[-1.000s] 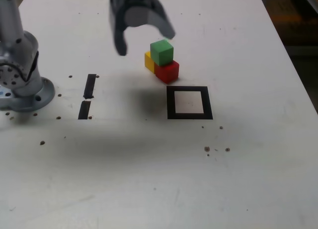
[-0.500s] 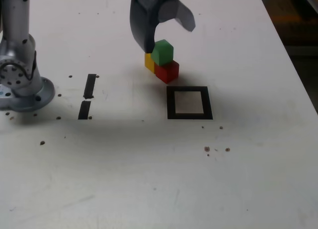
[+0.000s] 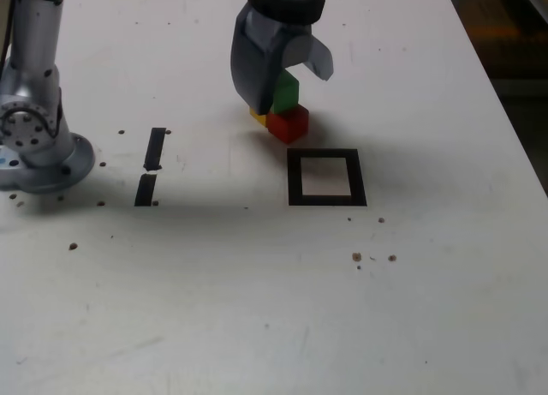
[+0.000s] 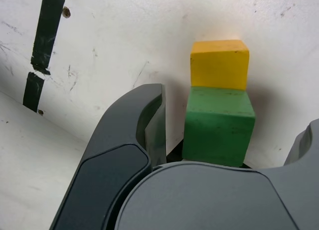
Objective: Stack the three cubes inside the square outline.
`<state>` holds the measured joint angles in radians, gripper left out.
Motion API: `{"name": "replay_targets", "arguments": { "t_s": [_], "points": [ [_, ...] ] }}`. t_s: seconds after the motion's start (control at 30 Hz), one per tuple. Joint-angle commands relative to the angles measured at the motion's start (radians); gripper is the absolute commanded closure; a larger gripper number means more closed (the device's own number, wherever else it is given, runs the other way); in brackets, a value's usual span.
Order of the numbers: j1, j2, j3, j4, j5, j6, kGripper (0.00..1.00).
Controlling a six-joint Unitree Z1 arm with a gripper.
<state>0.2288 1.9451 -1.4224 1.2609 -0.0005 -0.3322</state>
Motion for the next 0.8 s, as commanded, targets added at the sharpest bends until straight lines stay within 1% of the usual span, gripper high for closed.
{"name": "replay_targets", "arguments": {
  "t_s": [0.0,0.17,0.23,0.3,0.4,0.57,0.67,0.77],
  "points": [
    [0.003,0.002,-0.002,0.001,-0.006,-0.005,0.22],
    [0.003,0.006,-0.004,-0.008,-0.02,-0.016,0.46],
    [0.003,0.008,-0.001,-0.018,-0.024,-0.017,0.54],
    [0.003,0.01,0.002,-0.026,-0.027,-0.018,0.59],
    [0.004,0.015,0.008,-0.031,-0.031,-0.018,0.62],
    [0.006,0.018,0.008,-0.037,-0.029,-0.024,0.71],
    [0.006,0.009,-0.002,-0.034,-0.016,-0.029,0.78],
    [0.002,-0.001,-0.039,-0.004,0.005,-0.028,0.83]
  ]
}}
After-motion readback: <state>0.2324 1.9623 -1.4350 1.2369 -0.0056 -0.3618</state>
